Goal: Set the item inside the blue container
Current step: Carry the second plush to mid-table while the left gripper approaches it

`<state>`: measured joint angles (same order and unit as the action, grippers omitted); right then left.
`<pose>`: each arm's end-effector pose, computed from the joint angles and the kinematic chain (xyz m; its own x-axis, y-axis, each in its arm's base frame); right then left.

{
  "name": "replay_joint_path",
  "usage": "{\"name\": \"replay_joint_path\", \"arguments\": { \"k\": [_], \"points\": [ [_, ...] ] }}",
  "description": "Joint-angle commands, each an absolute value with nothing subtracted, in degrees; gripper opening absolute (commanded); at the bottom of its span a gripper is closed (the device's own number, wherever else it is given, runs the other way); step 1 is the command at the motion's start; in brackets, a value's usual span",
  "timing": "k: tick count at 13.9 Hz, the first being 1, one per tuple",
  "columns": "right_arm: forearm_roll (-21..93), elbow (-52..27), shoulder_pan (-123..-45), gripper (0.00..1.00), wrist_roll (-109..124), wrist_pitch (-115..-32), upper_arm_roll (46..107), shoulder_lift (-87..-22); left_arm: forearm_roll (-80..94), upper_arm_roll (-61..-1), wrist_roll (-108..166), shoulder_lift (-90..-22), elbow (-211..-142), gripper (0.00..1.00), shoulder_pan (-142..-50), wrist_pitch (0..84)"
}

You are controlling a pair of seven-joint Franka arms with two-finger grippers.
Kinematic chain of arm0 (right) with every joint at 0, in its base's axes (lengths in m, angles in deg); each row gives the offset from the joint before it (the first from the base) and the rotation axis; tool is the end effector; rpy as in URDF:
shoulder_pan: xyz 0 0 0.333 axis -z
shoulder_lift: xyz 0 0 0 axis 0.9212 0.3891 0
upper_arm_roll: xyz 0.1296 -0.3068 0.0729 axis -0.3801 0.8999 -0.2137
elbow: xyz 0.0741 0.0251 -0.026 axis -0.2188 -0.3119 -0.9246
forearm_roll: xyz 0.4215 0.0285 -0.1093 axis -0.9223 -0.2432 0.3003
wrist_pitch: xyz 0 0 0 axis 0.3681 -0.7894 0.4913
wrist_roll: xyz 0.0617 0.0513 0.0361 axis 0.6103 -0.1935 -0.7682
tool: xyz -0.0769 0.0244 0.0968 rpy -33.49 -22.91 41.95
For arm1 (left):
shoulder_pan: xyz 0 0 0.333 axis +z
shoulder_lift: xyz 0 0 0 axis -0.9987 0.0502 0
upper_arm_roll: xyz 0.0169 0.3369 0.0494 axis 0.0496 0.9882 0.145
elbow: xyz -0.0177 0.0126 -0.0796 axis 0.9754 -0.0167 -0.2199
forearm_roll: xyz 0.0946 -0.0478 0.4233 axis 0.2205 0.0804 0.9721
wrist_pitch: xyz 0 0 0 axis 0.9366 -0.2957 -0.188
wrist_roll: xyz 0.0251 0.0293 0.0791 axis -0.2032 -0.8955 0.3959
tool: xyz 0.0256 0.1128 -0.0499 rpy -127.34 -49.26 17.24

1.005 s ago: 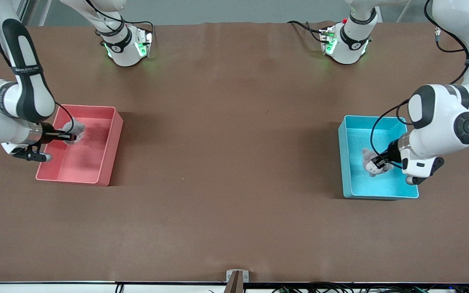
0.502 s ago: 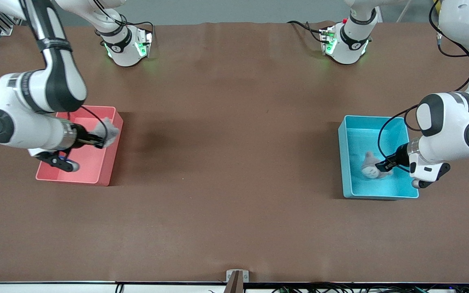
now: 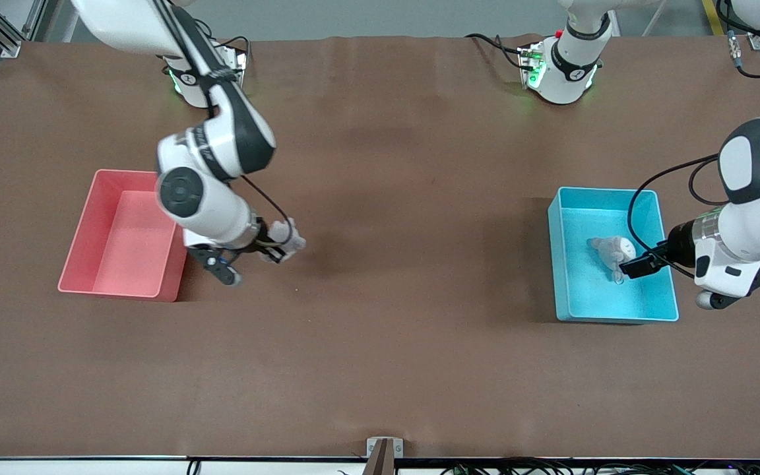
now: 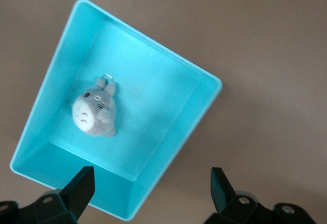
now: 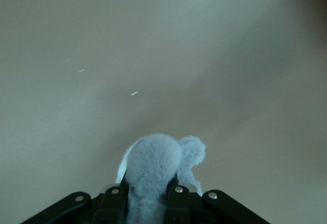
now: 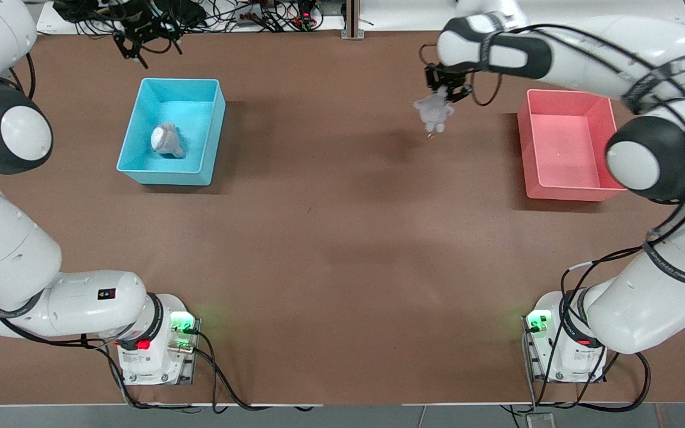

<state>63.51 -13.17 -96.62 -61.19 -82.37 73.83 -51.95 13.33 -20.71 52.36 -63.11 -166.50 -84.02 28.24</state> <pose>0.6252 0.3298 0.2995 0.7390 -0.6638 -0.1153 -0.6708 -0.7408 -0.0344 0.6920 -0.0534 0.4409 0.8914 0.4340 -0.1308 0.4413 -0.8968 0.0319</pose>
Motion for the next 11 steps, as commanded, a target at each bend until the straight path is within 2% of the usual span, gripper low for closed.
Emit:
{"name": "replay_joint_path", "arguments": {
  "k": [1, 3, 5, 6, 7, 10, 11],
  "points": [
    [62.9, -3.4, -101.5, 0.00, -71.2, -84.1, 74.7, -42.3, 13.7, -20.8, 57.8, -62.6, -165.1, 1.00, -89.6, 27.1],
    [63.2, -0.6, -104.5, 0.00, -77.2, -87.3, 74.7, -38.3, 13.7, -20.8, 65.8, -61.9, -165.1, 1.00, -94.8, 27.7],
    [63.1, -0.5, -106.3, 0.01, -80.2, -93.1, 74.7, -36.0, 12.5, -20.8, 71.9, -59.6, -165.2, 1.00, -99.8, 31.9],
    [63.0, -0.6, -107.2, 0.03, -82.0, -95.3, 74.7, -35.0, 12.3, -20.7, 74.9, -58.3, -165.6, 1.00, -101.8, 35.3],
    [63.0, -0.6, -108.0, 0.09, -83.9, -97.4, 74.7, -33.8, 12.3, -20.7, 78.4, -56.9, -165.6, 1.00, -103.5, 37.4],
    [63.0, -0.6, -108.8, 0.50, -85.6, -100.8, 74.7, -32.5, 12.3, -20.7, 87.7, -53.0, -165.5, 1.00, -108.6, 45.3],
    [63.0, -0.6, -109.0, 0.93, -85.8, -100.8, 74.7, -32.5, 12.3, -20.7, 90.6, -51.7, -165.3, 1.00, -110.7, 47.4]
  ]
}}
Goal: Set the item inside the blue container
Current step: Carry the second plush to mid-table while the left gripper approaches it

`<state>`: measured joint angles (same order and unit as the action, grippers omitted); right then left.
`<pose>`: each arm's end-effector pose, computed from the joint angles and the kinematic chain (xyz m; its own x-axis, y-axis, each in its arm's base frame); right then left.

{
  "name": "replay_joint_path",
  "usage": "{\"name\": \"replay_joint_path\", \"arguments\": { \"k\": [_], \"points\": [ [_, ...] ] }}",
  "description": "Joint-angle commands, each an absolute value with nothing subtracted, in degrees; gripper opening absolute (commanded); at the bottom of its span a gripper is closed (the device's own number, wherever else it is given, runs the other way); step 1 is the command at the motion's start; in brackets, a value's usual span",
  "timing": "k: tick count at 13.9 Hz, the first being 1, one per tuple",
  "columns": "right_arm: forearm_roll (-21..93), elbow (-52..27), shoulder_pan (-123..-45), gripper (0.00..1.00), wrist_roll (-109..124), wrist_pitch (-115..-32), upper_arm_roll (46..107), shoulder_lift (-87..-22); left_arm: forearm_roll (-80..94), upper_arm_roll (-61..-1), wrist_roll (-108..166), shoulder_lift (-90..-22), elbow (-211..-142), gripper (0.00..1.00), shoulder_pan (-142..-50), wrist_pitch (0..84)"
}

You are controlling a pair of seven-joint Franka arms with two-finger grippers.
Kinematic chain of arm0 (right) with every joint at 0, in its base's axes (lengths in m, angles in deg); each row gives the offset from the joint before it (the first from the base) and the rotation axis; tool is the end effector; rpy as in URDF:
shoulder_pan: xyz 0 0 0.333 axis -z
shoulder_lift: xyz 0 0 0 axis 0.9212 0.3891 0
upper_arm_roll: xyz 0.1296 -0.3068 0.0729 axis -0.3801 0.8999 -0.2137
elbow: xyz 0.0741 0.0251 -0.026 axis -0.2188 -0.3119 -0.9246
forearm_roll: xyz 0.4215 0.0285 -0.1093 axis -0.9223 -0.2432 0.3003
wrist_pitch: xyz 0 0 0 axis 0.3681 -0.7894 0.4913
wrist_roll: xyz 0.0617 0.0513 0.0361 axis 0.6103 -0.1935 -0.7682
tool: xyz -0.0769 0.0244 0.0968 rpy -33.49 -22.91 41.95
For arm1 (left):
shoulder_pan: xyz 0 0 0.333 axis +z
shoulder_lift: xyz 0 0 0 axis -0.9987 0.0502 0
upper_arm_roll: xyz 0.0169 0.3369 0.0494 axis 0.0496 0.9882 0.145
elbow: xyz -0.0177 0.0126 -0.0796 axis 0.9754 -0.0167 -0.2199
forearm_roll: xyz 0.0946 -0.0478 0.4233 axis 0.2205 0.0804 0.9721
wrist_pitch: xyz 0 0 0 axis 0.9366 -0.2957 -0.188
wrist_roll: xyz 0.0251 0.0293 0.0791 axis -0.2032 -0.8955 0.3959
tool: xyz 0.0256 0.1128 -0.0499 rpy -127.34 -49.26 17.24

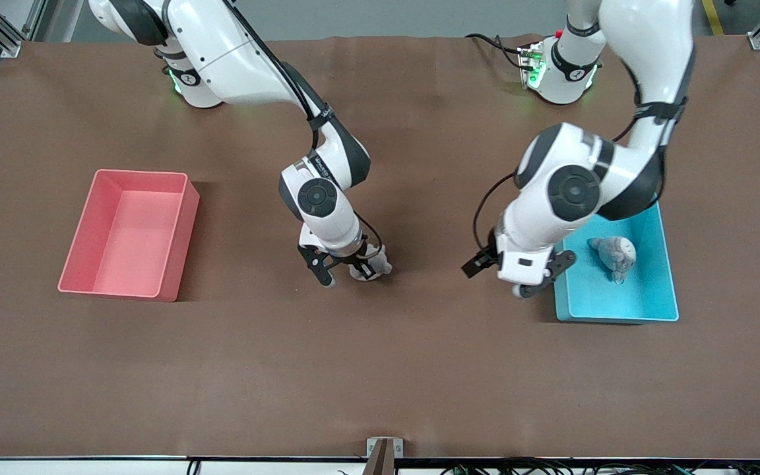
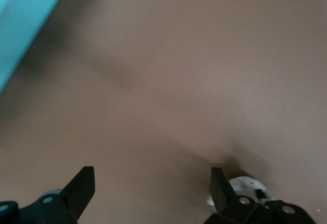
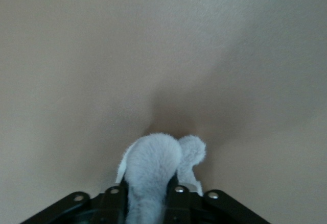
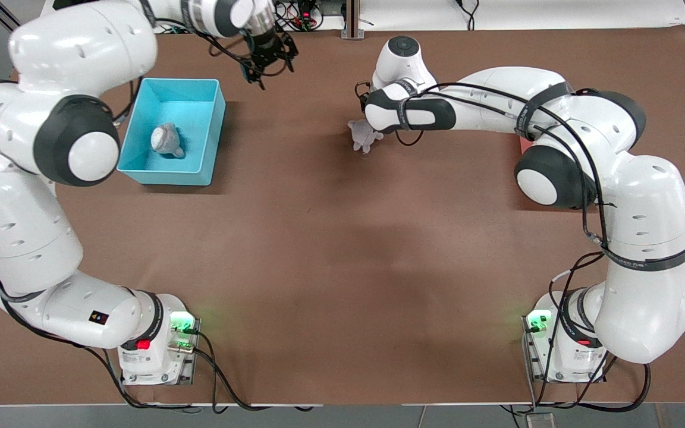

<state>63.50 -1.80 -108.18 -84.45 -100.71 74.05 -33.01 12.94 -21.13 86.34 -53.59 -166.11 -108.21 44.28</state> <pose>0.6070 0.4865 0.1799 0.5789 -0.8114 -0.0805 -0.8099 -0.5607 -0.1725 0.6512 -0.3555 0.3493 0.7973 0.5957 -0.0974 0.6026 -0.7947 0.0728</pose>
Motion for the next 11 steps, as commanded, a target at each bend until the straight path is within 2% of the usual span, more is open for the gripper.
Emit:
{"name": "replay_joint_path", "arguments": {
  "k": [1, 5, 8, 11],
  "points": [
    [63.3, -0.5, -109.0, 1.00, -85.6, -100.7, 74.8, -32.7, 12.3, -20.7, 93.1, -50.7, -165.3, 1.00, -112.0, 49.4],
    [63.6, 2.6, -107.2, 1.00, -84.0, -96.2, 75.0, -33.5, 12.3, -20.7, 100.6, -46.8, -165.6, 1.00, -115.2, 57.4],
    [63.4, 5.4, -103.4, 1.00, -73.5, -85.5, 75.0, -36.0, 12.3, -20.7, 105.1, -43.4, -165.6, 1.00, -118.0, 64.4],
    [64.1, 4.8, -98.8, 1.00, -59.2, -74.8, 75.4, -41.5, 12.5, -20.5, 111.4, -38.9, -165.5, 1.00, -121.1, 73.9]
  ]
}}
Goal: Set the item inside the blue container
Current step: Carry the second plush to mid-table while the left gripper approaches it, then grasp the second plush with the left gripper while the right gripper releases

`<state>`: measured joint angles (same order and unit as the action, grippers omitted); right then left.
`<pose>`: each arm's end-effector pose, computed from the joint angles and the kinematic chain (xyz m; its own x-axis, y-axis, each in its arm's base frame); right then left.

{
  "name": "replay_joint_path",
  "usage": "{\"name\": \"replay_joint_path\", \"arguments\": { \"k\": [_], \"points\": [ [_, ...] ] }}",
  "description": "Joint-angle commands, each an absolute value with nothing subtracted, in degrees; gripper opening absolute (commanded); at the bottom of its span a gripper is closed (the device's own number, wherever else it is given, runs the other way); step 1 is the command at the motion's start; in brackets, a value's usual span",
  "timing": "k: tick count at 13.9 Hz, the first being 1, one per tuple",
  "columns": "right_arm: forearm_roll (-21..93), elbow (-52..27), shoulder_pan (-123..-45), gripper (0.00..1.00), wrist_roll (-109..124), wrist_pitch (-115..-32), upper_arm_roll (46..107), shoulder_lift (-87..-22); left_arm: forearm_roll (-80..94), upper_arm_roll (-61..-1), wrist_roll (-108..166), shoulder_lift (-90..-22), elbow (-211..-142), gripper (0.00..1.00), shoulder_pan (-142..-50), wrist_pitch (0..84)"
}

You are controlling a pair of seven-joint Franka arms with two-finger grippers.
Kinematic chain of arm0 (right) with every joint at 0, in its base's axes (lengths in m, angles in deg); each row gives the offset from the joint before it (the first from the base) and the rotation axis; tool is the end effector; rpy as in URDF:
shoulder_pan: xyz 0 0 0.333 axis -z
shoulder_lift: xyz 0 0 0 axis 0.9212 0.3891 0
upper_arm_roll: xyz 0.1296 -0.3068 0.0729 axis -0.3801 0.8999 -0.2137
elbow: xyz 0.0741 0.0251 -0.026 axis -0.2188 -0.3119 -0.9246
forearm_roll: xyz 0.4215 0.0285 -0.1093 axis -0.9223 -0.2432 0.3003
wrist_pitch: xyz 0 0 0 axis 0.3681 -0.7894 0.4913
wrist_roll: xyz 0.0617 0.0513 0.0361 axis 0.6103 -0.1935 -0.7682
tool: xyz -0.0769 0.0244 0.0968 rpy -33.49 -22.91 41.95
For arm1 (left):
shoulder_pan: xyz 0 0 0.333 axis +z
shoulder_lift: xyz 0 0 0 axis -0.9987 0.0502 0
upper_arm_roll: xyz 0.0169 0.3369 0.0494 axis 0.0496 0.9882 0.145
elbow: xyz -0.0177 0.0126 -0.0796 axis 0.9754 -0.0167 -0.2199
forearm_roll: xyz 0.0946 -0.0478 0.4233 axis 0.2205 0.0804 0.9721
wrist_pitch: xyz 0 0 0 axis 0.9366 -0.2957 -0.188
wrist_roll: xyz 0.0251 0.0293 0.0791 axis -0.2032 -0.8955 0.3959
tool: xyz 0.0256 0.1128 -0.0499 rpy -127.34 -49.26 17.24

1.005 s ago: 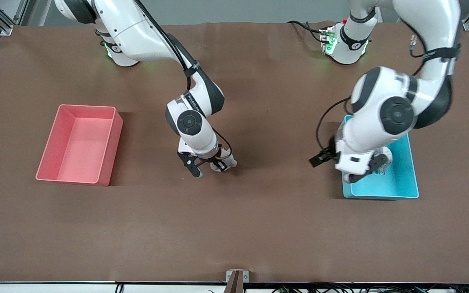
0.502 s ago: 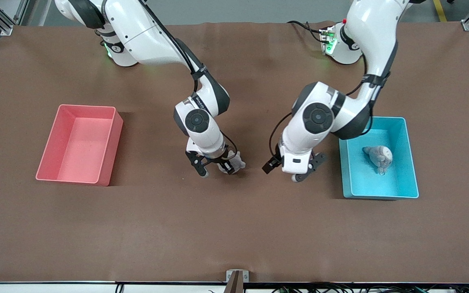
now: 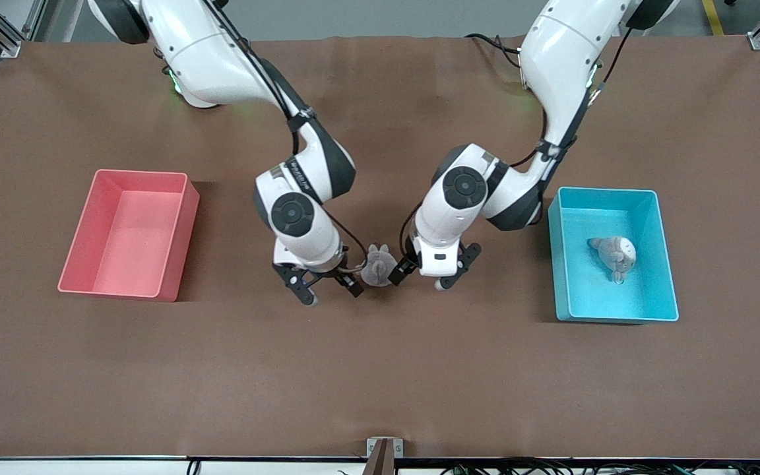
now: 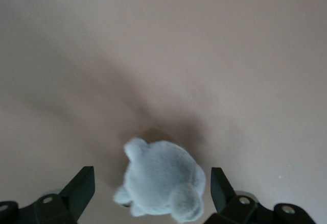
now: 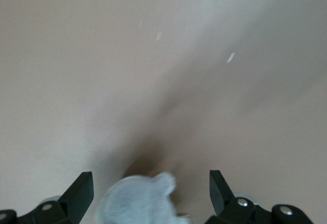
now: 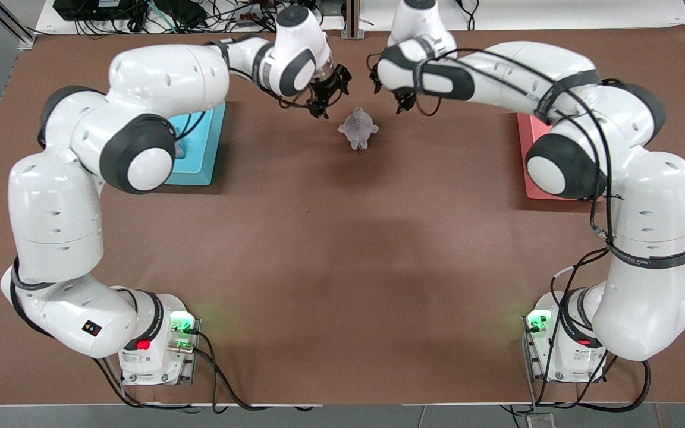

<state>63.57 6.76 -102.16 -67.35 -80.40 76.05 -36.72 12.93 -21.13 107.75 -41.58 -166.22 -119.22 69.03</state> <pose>0.6709 0.4166 0.2700 0.7264 -0.6833 -0.0734 -0.6872 -0.7240 -0.0609 0.6059 -0.4933 0.2338 0.6519 0.7492 -0.1173 0.7497 -0.6136 0.2479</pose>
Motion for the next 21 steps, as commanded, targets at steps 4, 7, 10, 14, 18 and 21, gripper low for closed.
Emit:
{"name": "replay_joint_path", "arguments": {
  "k": [4, 7, 10, 14, 18, 21],
  "points": [
    [69.4, 3.9, -91.2, 1.00, -39.9, -62.9, 76.0, -47.5, 12.7, -20.5, 116.6, -35.5, -165.5, 1.00, -123.0, 80.4],
    [70.3, 2.6, -84.5, 1.00, -24.1, -57.6, 76.1, -51.8, 12.9, -20.1, 116.7, -34.5, -165.8, 0.92, -123.9, 80.5],
    [73.6, 2.6, -78.2, 1.00, -10.0, -51.6, 76.1, -55.4, 12.8, -20.0, 117.2, -34.5, -166.0, 0.39, -123.9, 80.5],
    [74.0, -0.3, -71.1, 1.00, 0.3, -48.7, 76.1, -60.2, 13.4, -20.0, 117.2, -35.2, -166.0, 0.00, -123.2, 80.2],
    [74.9, -1.9, -69.6, 1.00, 0.9, -48.6, 76.1, -63.0, 16.8, -17.0, 116.9, -42.4, -165.9, 0.00, -122.2, 71.2],
    [75.0, -1.9, -68.9, 1.00, 1.3, -49.3, 76.1, -63.8, 17.4, -17.0, 110.6, -50.8, -168.4, 0.00, -116.1, 63.0]
  ]
}}
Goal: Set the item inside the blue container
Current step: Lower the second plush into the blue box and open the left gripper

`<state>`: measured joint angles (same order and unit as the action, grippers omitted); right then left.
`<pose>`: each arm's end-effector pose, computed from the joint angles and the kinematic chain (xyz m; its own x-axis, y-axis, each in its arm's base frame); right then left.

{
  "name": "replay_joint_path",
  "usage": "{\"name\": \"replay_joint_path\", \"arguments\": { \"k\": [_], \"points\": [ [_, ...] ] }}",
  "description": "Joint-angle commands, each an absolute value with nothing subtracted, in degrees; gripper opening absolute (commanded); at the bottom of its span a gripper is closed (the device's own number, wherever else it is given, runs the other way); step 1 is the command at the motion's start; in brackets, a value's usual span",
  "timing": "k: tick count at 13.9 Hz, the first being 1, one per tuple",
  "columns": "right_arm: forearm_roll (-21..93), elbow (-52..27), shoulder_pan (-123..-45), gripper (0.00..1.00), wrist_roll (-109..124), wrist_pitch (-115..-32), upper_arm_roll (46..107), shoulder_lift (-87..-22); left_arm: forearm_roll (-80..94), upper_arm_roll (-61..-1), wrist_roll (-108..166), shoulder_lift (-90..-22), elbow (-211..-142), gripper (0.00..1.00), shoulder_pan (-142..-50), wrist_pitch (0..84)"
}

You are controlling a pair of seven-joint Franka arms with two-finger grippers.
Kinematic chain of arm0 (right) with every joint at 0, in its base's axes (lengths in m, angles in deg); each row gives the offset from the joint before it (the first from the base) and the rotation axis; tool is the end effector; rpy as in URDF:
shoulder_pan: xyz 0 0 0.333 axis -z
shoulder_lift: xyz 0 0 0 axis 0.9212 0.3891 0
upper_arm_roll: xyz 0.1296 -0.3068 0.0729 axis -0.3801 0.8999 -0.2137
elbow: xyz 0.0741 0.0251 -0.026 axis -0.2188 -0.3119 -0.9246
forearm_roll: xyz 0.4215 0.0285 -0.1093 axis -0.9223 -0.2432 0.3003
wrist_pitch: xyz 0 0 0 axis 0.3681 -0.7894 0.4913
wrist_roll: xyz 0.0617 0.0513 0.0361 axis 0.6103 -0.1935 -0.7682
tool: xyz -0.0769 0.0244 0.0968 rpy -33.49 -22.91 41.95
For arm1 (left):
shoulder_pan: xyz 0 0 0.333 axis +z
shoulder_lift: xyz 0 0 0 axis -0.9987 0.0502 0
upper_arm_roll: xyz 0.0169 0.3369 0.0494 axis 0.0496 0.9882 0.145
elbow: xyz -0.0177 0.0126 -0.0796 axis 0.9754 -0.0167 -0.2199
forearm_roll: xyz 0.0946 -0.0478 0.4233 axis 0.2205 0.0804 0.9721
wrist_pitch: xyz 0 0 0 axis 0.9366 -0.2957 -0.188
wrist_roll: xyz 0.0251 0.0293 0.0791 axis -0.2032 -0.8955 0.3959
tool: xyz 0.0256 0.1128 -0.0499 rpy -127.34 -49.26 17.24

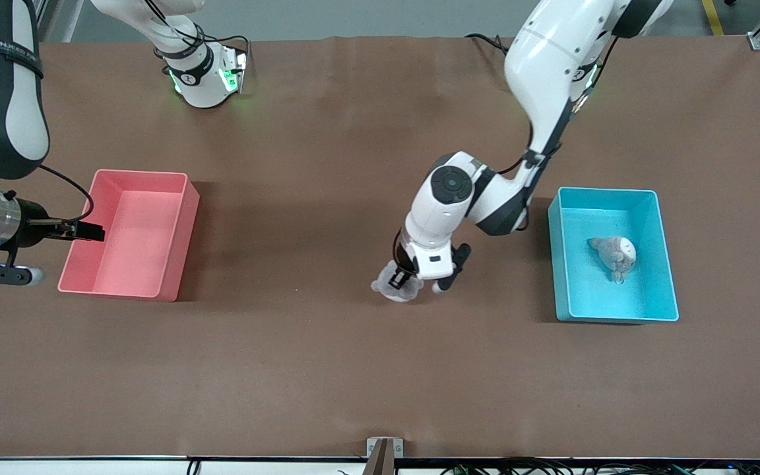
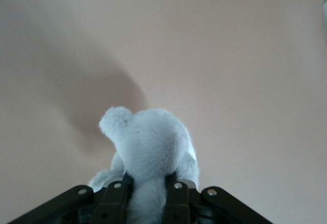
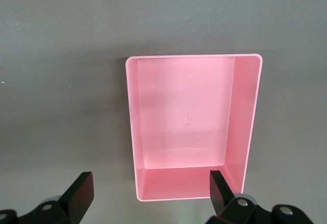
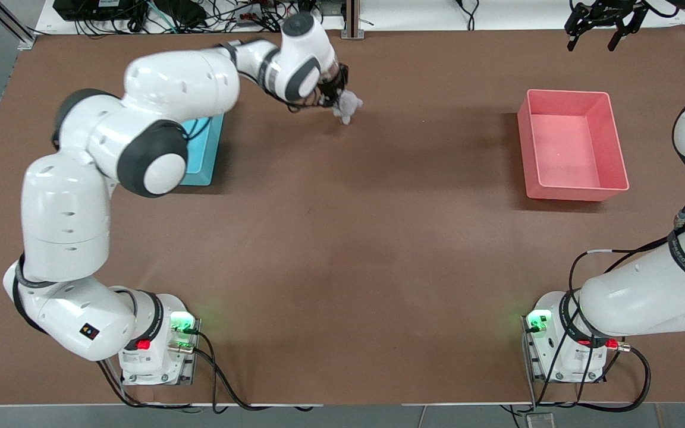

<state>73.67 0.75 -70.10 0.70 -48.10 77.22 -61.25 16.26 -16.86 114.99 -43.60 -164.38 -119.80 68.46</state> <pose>0.6708 -0.0293 0.4894 0.9751 -0.0846 -0.2048 -0.0773 -0.9961 0.0434 0.6407 -0.4660 0.2732 0.5514 0.8324 -0.0559 0.8061 -0.5143 0.2927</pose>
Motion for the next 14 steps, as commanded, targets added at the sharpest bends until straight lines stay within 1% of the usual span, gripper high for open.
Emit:
{"name": "replay_joint_path", "arguments": {
  "k": [1, 4, 6, 9, 11, 12, 13, 14],
  "points": [
    [75.0, -1.9, -68.2, 1.00, 1.3, -50.0, 76.1, -64.0, 17.4, -17.1, 103.7, -53.7, -169.9, 0.00, -114.0, 59.4],
    [75.2, -5.1, -67.5, 1.00, 1.7, -53.0, 76.1, -66.5, 17.4, -17.2, 87.8, -60.0, -173.2, 0.00, -107.1, 49.1],
    [75.3, -7.6, -67.5, 1.00, 1.7, -54.6, 76.1, -68.3, 17.3, -17.3, 78.6, -62.5, -175.5, 0.00, -102.2, 45.3],
    [75.3, -8.6, -66.8, 1.00, 1.7, -54.7, 76.1, -69.8, 17.3, -17.2, 66.1, -63.7, -178.9, 0.00, -94.5, 44.3],
    [75.3, -9.3, -66.5, 1.00, 2.4, -54.7, 76.0, -70.7, 17.3, -17.2, 60.5, -63.1, -179.3, 0.00, -89.9, 44.0],
    [75.3, -9.3, -66.4, 1.00, 2.4, -54.6, 76.1, -71.0, 17.3, -17.1, 59.4, -62.3, -179.2, 0.03, -88.6, 44.1],
    [75.3, -9.3, -65.8, 1.00, 2.5, -54.6, 76.0, -71.2, 17.4, -17.2, 58.0, -61.7, -179.0, 0.12, -87.1, 44.1],
    [75.3, -9.3, -65.8, 1.00, 2.5, -54.6, 76.0, -71.2, 17.4, -17.3, 56.8, -61.6, -178.9, 0.41, -86.3, 43.9]
  ]
}}
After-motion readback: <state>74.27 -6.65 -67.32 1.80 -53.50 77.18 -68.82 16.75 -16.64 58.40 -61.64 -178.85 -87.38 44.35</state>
